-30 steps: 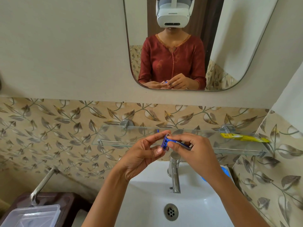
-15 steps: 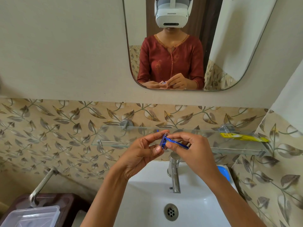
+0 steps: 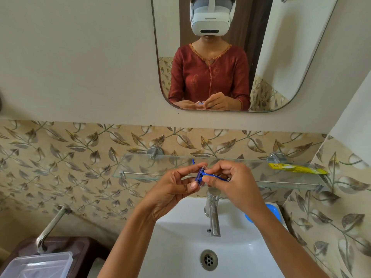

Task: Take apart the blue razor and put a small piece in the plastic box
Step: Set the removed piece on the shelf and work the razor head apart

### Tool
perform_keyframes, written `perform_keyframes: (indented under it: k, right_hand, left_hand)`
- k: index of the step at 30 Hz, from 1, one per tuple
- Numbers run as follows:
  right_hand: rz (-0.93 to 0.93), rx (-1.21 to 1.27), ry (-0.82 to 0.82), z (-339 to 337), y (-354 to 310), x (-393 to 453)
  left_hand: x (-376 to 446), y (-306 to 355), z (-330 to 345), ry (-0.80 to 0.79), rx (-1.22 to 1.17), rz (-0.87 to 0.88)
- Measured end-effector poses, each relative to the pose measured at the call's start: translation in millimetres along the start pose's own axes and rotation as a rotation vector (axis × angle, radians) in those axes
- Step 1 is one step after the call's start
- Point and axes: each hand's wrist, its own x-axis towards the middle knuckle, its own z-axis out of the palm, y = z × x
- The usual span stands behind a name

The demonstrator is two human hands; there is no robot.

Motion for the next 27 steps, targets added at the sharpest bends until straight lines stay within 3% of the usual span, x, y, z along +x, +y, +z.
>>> perform_keyframes:
  k: [21, 27]
  right_hand:
    - [-0.206, -0.261, 0.125, 10, 12, -6]
    - [-0.111, 0.031, 0.043, 3, 11, -1]
  left_hand:
    - [3, -1, 0, 0.019, 0.066, 0.024]
    - [2, 6, -2, -0.020, 0.001, 0.008]
